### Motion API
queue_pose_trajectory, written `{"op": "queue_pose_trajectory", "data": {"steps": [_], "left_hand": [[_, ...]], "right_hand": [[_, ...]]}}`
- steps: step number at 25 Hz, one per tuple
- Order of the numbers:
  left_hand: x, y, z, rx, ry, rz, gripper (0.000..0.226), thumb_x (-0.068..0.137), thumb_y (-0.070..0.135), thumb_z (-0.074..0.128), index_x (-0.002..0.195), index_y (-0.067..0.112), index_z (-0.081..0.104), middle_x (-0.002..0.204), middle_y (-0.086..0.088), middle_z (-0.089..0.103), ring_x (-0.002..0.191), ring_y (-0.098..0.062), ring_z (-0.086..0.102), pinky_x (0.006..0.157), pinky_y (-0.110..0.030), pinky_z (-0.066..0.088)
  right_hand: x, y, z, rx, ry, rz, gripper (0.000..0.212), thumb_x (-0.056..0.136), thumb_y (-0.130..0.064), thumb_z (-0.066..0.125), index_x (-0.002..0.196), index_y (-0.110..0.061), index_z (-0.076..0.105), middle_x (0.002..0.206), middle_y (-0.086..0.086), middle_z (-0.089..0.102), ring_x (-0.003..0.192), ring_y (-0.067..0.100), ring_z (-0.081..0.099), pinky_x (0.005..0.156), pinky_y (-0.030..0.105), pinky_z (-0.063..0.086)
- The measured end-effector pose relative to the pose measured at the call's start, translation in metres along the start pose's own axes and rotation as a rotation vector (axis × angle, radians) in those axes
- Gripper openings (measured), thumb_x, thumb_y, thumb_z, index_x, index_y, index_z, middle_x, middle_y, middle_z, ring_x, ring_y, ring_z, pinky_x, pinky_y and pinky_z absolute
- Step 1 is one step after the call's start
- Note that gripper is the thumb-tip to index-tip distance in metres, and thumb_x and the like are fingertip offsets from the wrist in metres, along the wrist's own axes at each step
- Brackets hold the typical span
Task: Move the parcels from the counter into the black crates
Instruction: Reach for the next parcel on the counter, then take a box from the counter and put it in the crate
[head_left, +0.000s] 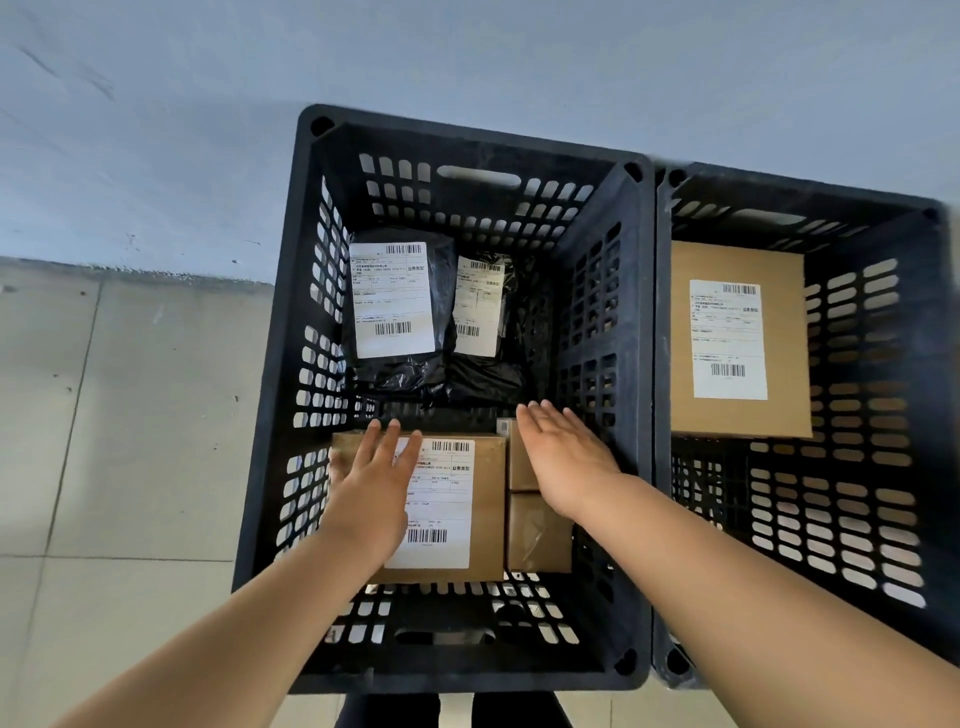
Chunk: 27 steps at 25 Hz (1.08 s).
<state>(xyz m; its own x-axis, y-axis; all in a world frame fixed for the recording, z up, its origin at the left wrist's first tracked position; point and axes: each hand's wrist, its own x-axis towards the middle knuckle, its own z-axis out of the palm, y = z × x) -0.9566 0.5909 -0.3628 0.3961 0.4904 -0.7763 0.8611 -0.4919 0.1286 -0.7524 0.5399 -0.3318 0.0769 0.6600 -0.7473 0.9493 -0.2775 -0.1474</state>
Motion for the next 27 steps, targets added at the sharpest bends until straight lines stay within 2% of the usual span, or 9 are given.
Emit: {"op": "queue_pose_trajectory", "data": {"steps": [3, 6, 9, 11, 16, 22, 27], "left_hand": [[-0.012, 0.009, -0.02, -0.099, 0.059, -0.018, 0.085, 0.092, 0.012, 0.055, 0.153, 0.024, -0.003, 0.161, -0.004, -0.008, 0.147, -0.023, -0.014, 0.12, -0.049, 0.004], [-0.034, 0.019, -0.043, -0.193, 0.095, 0.02, 0.07, 0.093, 0.017, 0.053, 0.152, 0.022, 0.016, 0.159, -0.002, 0.014, 0.148, -0.02, 0.006, 0.119, -0.041, 0.018], [-0.06, 0.027, -0.077, -0.126, 0.097, 0.12, 0.052, 0.094, 0.021, 0.048, 0.145, 0.021, 0.037, 0.146, 0.001, 0.041, 0.137, -0.019, 0.033, 0.111, -0.036, 0.03], [-0.083, 0.035, -0.11, -0.1, 0.133, 0.164, 0.044, 0.093, 0.02, 0.046, 0.138, 0.02, 0.045, 0.136, 0.001, 0.051, 0.129, -0.02, 0.042, 0.105, -0.034, 0.036], [-0.14, 0.064, -0.193, 0.031, 0.224, 0.271, 0.04, 0.093, 0.024, 0.045, 0.132, 0.019, 0.046, 0.128, -0.002, 0.055, 0.118, -0.024, 0.049, 0.097, -0.039, 0.042], [-0.212, 0.15, -0.266, 0.092, 0.338, 0.49, 0.055, 0.096, 0.03, 0.046, 0.148, 0.019, 0.03, 0.15, -0.003, 0.038, 0.133, -0.024, 0.04, 0.106, -0.04, 0.038], [-0.27, 0.246, -0.289, 0.087, 0.309, 0.747, 0.054, 0.096, 0.032, 0.048, 0.147, 0.021, 0.034, 0.15, 0.0, 0.037, 0.133, -0.017, 0.04, 0.106, -0.032, 0.037]], "right_hand": [[-0.022, -0.007, -0.013, 0.034, 0.043, -0.019, 0.085, 0.085, 0.018, 0.037, 0.153, -0.01, -0.004, 0.162, 0.008, -0.002, 0.149, 0.019, -0.004, 0.119, 0.031, -0.005], [-0.049, -0.015, -0.032, 0.011, 0.096, -0.04, 0.08, 0.087, 0.014, 0.04, 0.153, -0.011, 0.004, 0.161, 0.009, 0.008, 0.149, 0.021, 0.0, 0.121, 0.036, -0.003], [-0.083, -0.017, -0.055, 0.027, 0.161, -0.028, 0.076, 0.088, 0.009, 0.046, 0.153, -0.015, 0.014, 0.16, 0.005, 0.017, 0.149, 0.02, 0.004, 0.121, 0.039, 0.001], [-0.116, -0.015, -0.077, 0.047, 0.222, 0.009, 0.07, 0.091, 0.003, 0.049, 0.151, -0.018, 0.02, 0.158, 0.003, 0.023, 0.148, 0.019, 0.007, 0.121, 0.039, 0.003], [-0.208, 0.0, -0.13, 0.111, 0.353, 0.146, 0.057, 0.097, -0.018, 0.049, 0.149, -0.024, 0.027, 0.156, -0.003, 0.028, 0.147, 0.017, 0.013, 0.121, 0.04, 0.007], [-0.337, 0.031, -0.168, 0.235, 0.571, 0.323, 0.05, 0.097, -0.023, 0.048, 0.146, -0.023, 0.037, 0.15, -0.004, 0.038, 0.141, 0.015, 0.028, 0.118, 0.035, 0.012], [-0.437, 0.079, -0.163, 0.286, 0.63, 0.464, 0.05, 0.097, -0.024, 0.049, 0.145, -0.024, 0.038, 0.152, -0.003, 0.036, 0.141, 0.018, 0.028, 0.116, 0.034, 0.018]]}}
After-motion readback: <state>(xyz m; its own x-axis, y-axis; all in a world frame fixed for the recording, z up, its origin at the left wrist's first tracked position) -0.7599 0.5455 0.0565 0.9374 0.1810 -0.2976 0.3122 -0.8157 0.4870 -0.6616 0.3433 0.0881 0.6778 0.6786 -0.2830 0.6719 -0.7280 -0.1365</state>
